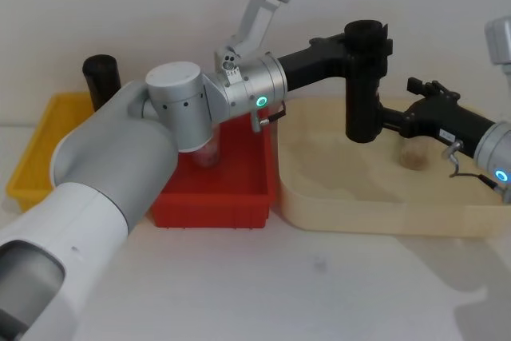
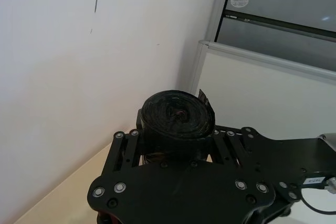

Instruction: Pick up the garbage bag with the one hand and transfer it to the other hand.

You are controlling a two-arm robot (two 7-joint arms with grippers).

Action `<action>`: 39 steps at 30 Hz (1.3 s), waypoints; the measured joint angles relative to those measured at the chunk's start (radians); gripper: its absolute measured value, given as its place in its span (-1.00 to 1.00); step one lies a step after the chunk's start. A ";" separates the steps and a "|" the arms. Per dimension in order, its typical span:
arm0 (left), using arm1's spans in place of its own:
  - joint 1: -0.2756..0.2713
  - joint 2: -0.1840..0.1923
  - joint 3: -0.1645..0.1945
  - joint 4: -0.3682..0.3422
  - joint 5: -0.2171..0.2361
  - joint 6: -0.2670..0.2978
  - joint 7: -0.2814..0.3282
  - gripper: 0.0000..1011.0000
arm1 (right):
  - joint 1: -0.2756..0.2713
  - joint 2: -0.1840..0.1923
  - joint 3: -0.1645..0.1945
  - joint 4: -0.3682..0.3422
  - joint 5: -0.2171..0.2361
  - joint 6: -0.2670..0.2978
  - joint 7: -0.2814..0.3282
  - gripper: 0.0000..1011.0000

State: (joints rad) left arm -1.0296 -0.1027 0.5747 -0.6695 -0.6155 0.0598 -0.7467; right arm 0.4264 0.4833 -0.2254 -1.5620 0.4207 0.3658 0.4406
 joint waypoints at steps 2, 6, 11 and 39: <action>0.000 0.000 0.000 0.000 0.000 0.000 0.000 0.05 | 0.003 -0.006 -0.004 0.002 -0.005 0.003 -0.018 0.98; 0.000 0.000 0.000 0.000 0.000 0.000 0.000 0.05 | 0.011 -0.015 -0.012 0.007 -0.012 0.006 -0.036 0.98; 0.000 0.000 0.000 0.000 0.000 0.000 0.000 0.05 | 0.024 -0.024 -0.024 0.015 -0.018 0.010 -0.051 0.98; 0.000 0.000 0.000 0.000 0.000 0.000 0.000 0.05 | 0.113 -0.074 -0.109 0.082 -0.051 0.013 -0.087 0.98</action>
State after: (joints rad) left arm -1.0295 -0.1027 0.5746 -0.6695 -0.6155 0.0600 -0.7465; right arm 0.5395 0.4093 -0.3343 -1.4800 0.3701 0.3791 0.3536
